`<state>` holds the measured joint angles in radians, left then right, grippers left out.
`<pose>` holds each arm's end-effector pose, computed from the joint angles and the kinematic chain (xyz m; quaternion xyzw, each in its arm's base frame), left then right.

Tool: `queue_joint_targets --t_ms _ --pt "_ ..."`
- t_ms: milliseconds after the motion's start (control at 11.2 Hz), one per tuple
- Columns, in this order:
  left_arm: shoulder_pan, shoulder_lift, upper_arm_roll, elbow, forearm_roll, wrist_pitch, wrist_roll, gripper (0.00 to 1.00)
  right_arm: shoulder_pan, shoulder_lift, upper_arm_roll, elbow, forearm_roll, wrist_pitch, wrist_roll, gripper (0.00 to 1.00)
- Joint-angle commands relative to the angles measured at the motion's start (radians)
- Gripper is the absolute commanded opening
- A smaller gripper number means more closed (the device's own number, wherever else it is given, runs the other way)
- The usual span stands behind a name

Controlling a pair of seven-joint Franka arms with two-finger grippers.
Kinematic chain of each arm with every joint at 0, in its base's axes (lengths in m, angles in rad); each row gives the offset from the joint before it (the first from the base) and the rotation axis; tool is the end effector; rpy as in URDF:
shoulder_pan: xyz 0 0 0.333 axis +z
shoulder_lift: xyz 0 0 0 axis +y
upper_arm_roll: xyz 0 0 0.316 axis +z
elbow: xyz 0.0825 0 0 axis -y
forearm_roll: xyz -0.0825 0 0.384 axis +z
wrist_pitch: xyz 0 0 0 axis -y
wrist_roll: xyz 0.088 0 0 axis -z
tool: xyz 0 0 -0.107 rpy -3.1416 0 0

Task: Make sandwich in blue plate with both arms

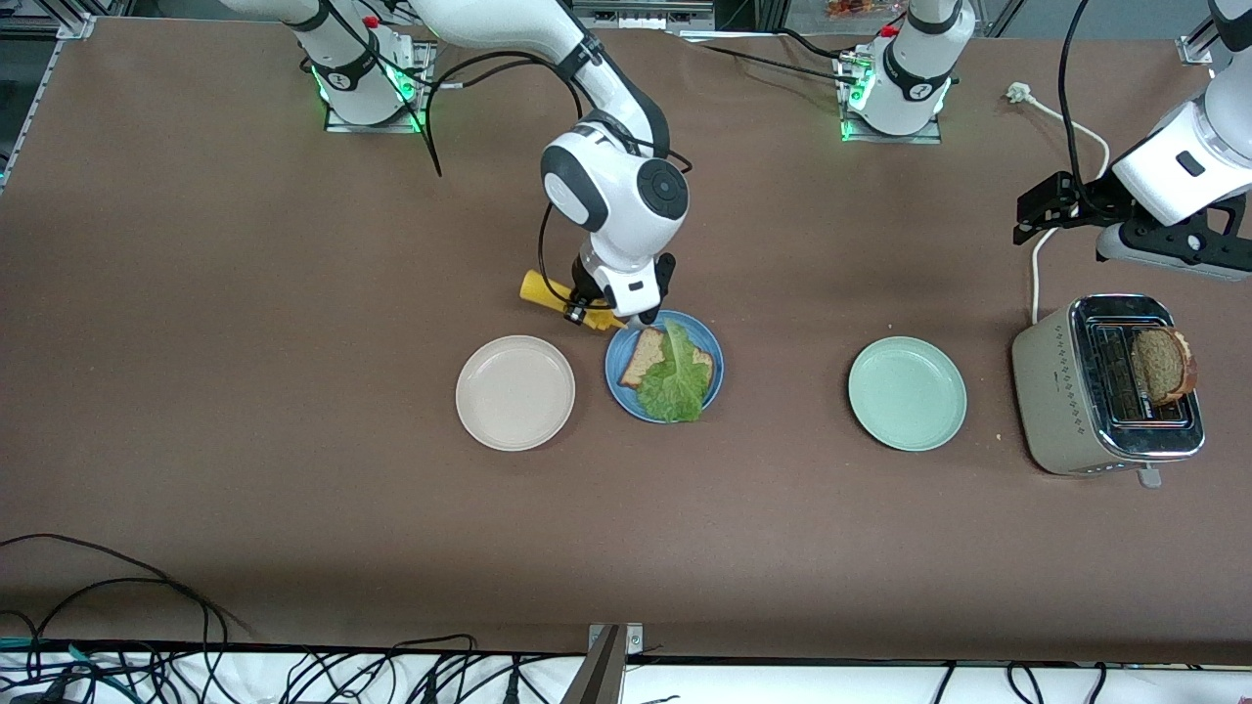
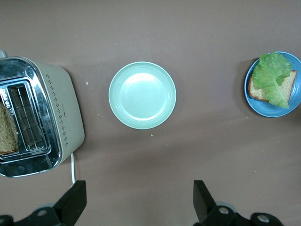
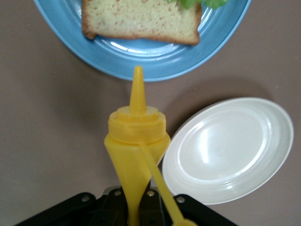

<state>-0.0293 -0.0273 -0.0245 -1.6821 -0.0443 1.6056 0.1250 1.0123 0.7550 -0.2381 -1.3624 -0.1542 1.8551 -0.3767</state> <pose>0.5450 -0.0341 0.5900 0.9956 -0.0879 -0.0238 0.0226 0.4902 0.5092 0.2650 0.7936 0.5761 -0.0877 0.1753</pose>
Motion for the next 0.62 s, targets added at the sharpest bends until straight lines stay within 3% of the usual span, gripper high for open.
queue_joint_targets --t_ms 0,178,534 --pt "0.0 0.015 0.001 0.036 0.004 -0.024 0.013 1.0 -0.006 0.15 0.002 0.207 -0.044 -0.073 -0.093 0.0" --pt "0.0 0.017 0.001 0.036 0.004 -0.024 0.013 1.0 -0.001 0.185 0.011 0.219 -0.112 -0.065 -0.135 0.0" --pt "0.0 0.017 0.001 0.036 0.004 -0.024 0.013 1.0 0.0 0.198 0.013 0.221 -0.117 -0.057 -0.192 0.0"
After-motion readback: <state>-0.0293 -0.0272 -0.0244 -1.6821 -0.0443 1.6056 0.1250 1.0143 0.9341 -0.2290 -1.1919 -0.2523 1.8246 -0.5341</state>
